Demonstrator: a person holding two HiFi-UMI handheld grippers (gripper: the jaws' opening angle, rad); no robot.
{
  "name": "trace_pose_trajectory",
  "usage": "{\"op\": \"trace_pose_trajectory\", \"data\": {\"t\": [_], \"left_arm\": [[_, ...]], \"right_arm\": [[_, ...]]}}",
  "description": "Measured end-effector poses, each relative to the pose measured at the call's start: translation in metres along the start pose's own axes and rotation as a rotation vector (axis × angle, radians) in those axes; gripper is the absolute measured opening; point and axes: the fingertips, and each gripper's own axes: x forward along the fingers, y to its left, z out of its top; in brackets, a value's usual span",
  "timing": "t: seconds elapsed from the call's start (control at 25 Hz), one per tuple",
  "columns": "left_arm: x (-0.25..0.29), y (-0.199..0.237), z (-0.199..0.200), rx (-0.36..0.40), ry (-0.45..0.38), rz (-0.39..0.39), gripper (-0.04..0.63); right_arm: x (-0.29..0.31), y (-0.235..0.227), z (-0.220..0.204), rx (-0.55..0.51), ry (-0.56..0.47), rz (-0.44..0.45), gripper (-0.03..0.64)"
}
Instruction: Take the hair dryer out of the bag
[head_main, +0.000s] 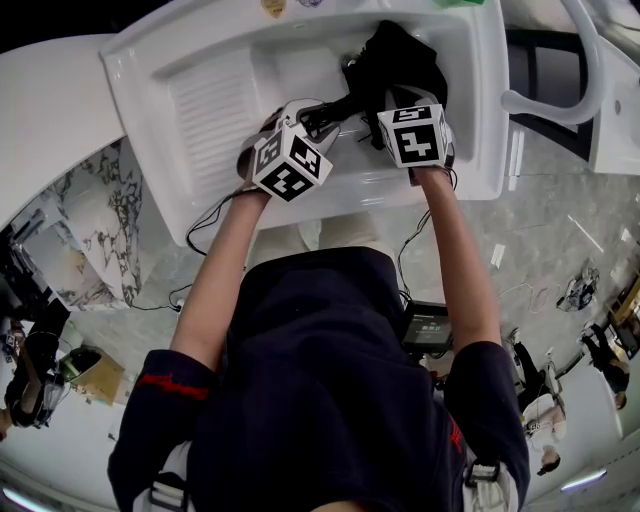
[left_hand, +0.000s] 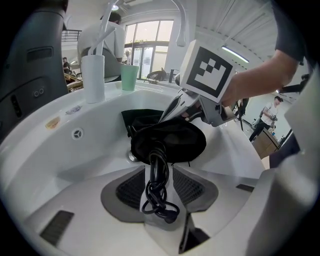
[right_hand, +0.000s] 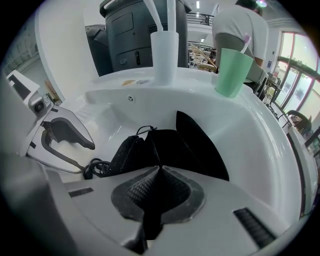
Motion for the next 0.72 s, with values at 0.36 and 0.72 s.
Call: {"op": "trace_pose_trajectory", "data": {"t": [0.36,0.72], "left_arm": [[0.013,-0.001,-0.002,0.01,0.028,-0.043,0.176],[0.042,-0.006,-0.001,0.038,0.079,-0.065,0.208]], "right_arm": [[0.004,-0.007,-0.003,0.024,0.003,-0.008,0.04],[0.006,-0.02,-0.012,0.064,0.005,-0.019,0.04]]}}
